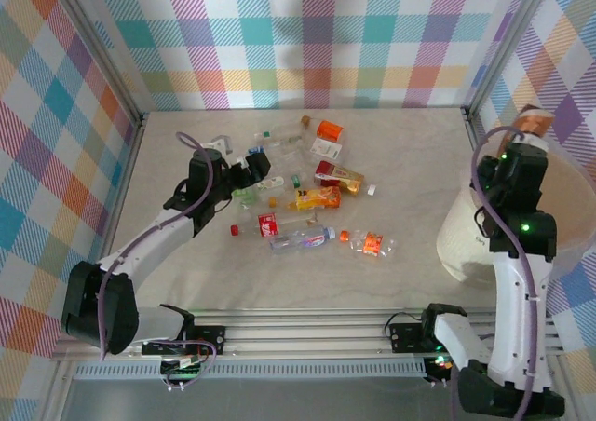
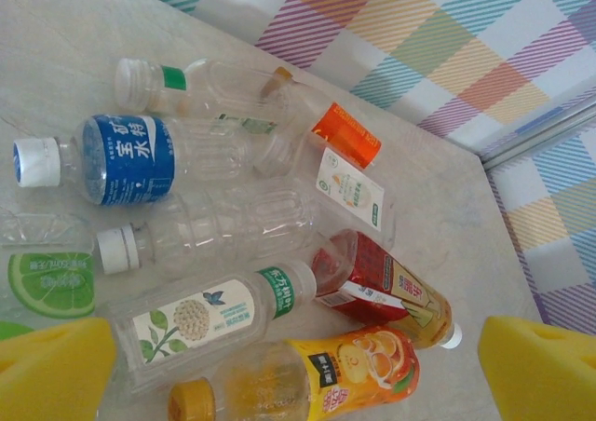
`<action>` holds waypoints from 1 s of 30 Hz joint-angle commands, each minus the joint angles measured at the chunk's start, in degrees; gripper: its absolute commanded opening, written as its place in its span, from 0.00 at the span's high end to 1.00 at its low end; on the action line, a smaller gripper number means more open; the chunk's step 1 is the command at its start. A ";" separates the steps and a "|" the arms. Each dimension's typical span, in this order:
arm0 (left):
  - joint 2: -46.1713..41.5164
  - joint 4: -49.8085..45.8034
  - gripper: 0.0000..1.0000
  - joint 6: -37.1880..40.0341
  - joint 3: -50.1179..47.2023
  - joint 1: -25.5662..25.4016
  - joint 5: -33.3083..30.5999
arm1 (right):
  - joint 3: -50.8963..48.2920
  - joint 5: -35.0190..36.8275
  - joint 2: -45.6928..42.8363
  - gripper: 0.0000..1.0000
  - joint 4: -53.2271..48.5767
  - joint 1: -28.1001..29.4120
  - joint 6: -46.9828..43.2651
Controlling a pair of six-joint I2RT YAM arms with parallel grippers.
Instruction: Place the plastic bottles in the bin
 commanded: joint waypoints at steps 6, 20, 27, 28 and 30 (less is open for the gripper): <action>3.91 -1.36 0.00 0.70 5.09 -0.89 1.34 | 2.52 -6.78 1.28 0.81 -10.36 -10.59 2.92; 6.26 -2.79 0.00 1.48 5.60 -1.03 0.10 | -2.01 -19.65 8.38 0.74 -6.81 -11.12 6.98; 6.89 -4.43 0.00 2.03 6.63 -1.08 -0.68 | -4.43 -26.08 10.72 0.73 2.00 -11.14 8.58; 6.81 -4.87 0.00 2.21 6.76 -1.11 -0.88 | -4.69 -26.77 10.91 0.72 2.93 -11.08 8.54; 6.40 -5.54 0.00 2.43 6.71 -1.11 -1.64 | -5.26 -28.00 11.10 0.71 4.19 -11.10 8.19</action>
